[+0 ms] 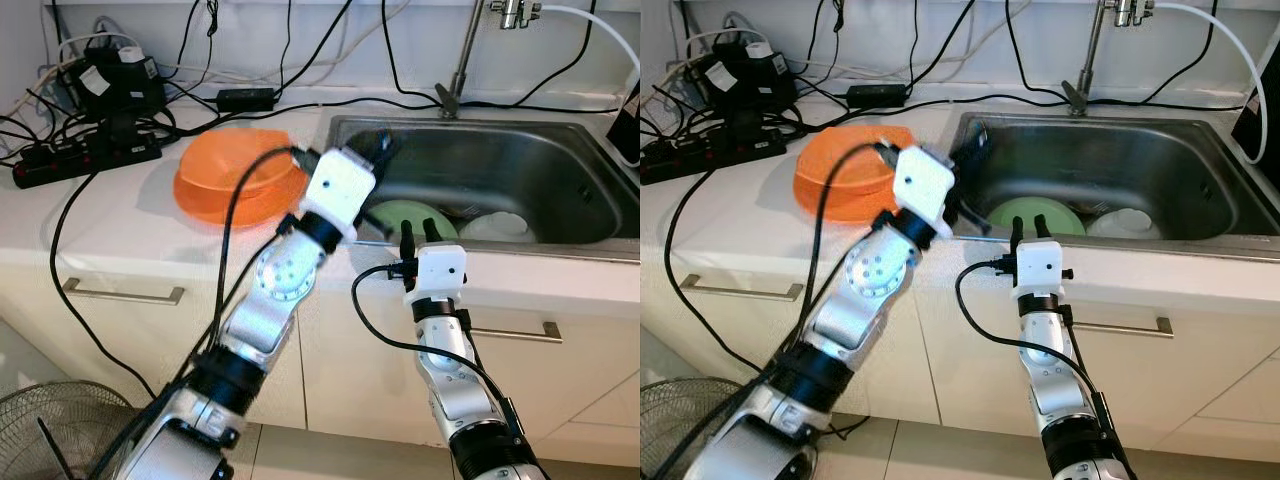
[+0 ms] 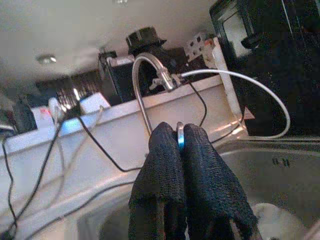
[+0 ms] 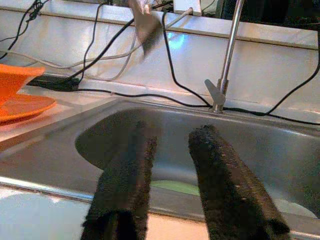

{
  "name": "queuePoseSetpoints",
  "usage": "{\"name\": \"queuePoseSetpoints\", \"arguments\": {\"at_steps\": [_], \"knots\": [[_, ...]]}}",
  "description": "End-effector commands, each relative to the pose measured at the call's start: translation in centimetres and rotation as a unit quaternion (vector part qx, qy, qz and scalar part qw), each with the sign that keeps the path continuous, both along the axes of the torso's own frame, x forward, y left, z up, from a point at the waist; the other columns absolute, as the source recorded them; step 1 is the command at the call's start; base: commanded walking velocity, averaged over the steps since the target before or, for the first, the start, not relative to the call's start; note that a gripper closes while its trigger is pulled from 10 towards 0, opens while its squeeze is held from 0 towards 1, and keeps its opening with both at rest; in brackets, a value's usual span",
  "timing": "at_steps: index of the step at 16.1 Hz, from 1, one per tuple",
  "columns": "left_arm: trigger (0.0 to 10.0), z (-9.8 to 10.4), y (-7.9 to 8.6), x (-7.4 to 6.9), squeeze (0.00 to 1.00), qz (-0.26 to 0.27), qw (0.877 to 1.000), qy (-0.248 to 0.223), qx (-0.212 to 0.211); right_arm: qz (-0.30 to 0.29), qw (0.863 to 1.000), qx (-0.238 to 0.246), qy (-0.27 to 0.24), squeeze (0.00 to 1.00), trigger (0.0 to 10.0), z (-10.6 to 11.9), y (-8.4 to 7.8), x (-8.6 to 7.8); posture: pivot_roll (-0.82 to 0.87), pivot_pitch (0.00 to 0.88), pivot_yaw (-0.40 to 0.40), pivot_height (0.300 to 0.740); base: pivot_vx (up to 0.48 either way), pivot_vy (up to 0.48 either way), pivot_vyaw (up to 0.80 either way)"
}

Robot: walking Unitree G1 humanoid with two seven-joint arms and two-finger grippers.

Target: Kitchen organization

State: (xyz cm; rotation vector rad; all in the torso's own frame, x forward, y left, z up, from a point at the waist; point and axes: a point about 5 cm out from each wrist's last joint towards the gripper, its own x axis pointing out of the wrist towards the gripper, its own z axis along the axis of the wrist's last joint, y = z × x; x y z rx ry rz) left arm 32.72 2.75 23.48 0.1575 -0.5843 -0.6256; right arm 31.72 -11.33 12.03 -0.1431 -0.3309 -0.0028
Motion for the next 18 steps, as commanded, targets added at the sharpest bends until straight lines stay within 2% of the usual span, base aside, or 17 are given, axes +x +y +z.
{"name": "queuePoseSetpoints", "arguments": {"at_steps": [1, 4, 5, 8, 11, 18], "knots": [[10.0, 0.8, 0.2, -0.2, 0.0, -0.018, 1.0, -0.005, -0.009, 0.004, 1.0, -0.006, 0.002, 1.0, 10.0, 0.1, 0.3, 0.2, 0.07, 0.0, 0.059, 0.74, 0.0, 0.0, 0.0], [10.0, 0.3, 0.8, -0.6, 0.0, -0.05, 0.998, 0.034, -0.031, 0.006, 1.0, -0.012, -0.001, 1.0, 10.0, 0.2, 0.5, 0.3, 0.07, 0.0, 0.062, 0.74, 0.0, 0.0, 0.0], [10.0, -0.1, 1.1, -0.7, 0.0, -0.064, 0.995, 0.061, -0.044, 0.001, 1.0, -0.027, -0.007, 0.0, 10.0, 0.4, 0.6, 0.4, 0.07, 0.0, 0.062, 0.74, 0.0, 0.0, 0.0], [10.0, -0.3, 1.3, -0.8, 0.0, -0.087, 0.989, 0.099, -0.068, -0.003, 0.999, -0.033, -0.019, 0.0, 10.0, 1.0, 0.7, 0.5, 0.07, 0.0, 0.063, 0.74, 0.0, 0.0, 0.0], [10.0, -0.6, 1.5, -0.7, 0.0, -0.096, 0.985, 0.119, -0.074, 0.0, 0.999, -0.036, -0.028, 0.0, 10.0, 1.5, 0.9, 0.7, 0.07, 0.0, 0.063, 0.74, 0.0, 0.0, 0.0], [10.0, -0.8, 1.5, -0.9, 0.0, -0.108, 0.983, 0.135, -0.065, 0.013, 0.998, -0.03, -0.046, 0.0, 10.0, 2.7, 2.1, 1.4, 0.07, 0.001, 0.065, 0.74, 0.0, 0.0, 0.0]]}}
